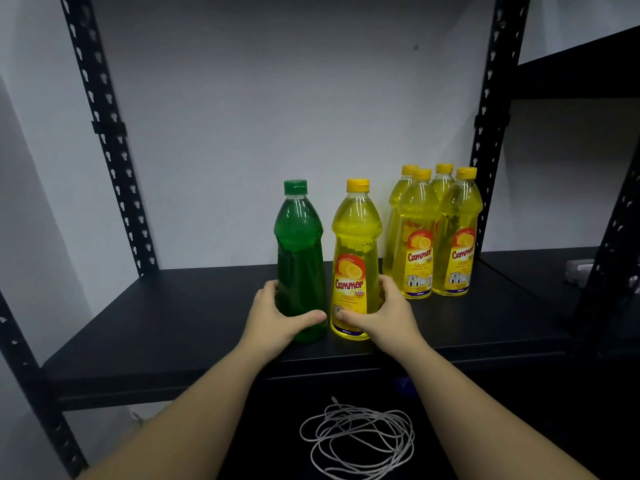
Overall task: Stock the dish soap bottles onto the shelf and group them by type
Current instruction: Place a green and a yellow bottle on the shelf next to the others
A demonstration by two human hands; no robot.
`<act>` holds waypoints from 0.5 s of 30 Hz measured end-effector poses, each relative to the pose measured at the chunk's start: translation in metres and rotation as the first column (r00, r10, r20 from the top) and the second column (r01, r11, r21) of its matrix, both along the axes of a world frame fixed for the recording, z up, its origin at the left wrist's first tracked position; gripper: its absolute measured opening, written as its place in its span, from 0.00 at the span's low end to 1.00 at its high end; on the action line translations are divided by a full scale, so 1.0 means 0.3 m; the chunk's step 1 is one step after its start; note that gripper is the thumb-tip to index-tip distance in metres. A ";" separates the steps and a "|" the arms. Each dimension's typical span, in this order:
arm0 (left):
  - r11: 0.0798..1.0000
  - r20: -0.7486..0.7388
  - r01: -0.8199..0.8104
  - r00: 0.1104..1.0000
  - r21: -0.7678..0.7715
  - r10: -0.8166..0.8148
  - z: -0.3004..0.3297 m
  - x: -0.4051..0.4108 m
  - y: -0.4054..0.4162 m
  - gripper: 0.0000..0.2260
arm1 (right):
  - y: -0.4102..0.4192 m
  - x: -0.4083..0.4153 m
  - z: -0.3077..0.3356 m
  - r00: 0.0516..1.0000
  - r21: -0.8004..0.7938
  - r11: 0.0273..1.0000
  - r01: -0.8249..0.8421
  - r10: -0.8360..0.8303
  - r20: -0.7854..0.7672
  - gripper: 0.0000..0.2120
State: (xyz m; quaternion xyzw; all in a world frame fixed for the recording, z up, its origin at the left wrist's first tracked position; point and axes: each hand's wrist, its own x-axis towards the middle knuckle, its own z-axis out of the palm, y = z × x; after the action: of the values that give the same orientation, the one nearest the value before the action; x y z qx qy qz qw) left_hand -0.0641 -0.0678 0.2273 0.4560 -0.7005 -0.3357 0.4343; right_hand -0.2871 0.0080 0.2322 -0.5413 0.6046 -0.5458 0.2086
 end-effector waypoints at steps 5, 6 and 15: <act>1.000 -0.006 0.012 1.000 -0.007 -0.012 -0.007 0.005 0.008 0.46 | -0.006 -0.020 -0.014 1.000 0.032 0.999 0.003 -0.004 0.012 0.42; 1.000 -0.001 0.010 1.000 -0.015 -0.010 -0.008 0.005 0.009 0.46 | -0.006 -0.015 -0.014 1.000 0.029 0.999 0.020 -0.020 -0.008 0.44; 0.999 -0.016 0.000 1.000 -0.038 0.000 -0.005 0.000 0.035 0.46 | 0.008 0.016 -0.017 0.994 0.006 0.995 0.101 -0.101 -0.032 0.41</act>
State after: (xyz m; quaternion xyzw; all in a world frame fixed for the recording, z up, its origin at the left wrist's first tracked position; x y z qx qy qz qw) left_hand -0.0641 -0.0574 0.2257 0.4449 -0.7032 -0.3261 0.4485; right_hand -0.2823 0.0104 0.2271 -0.5177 0.6367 -0.5446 0.1732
